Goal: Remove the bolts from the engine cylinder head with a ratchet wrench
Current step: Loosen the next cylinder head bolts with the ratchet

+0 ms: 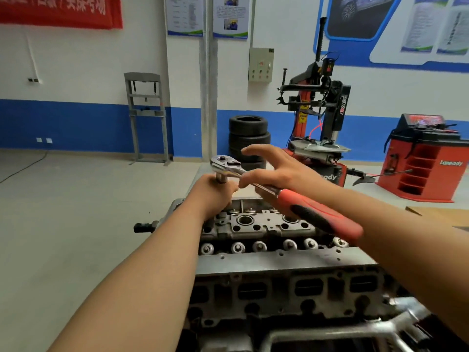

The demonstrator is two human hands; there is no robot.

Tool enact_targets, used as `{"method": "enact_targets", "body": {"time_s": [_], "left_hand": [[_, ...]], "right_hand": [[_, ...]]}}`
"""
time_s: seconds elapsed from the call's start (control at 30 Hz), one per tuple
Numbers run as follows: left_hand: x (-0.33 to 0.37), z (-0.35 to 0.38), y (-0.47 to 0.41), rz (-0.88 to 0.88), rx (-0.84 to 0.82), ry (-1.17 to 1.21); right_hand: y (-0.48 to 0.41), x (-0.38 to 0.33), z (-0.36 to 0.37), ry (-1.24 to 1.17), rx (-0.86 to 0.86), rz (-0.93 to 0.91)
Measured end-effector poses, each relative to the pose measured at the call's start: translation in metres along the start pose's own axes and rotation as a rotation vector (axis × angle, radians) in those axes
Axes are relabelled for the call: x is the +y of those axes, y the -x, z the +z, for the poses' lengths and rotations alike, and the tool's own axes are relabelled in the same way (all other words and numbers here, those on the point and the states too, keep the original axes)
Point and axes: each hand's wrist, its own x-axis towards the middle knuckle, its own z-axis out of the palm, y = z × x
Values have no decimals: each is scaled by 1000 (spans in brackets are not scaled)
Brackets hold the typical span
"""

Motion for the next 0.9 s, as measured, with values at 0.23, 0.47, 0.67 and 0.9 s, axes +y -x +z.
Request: {"method": "enact_targets", "body": {"time_s": [0.23,0.47,0.67,0.9], "left_hand": [[-8,1,-13,-91,62,40],[-7,2,-12,-58,151,-13],[-11,2,-14,-64,82,63],[-12,-1,-11,-80,54,93]], "right_hand": [[8,76,-80,371,-537,520],[-52,-37,-11,408,-556,349],[-66,19,8,159,-445,595],[-115,34,30,106,-458,733]]}}
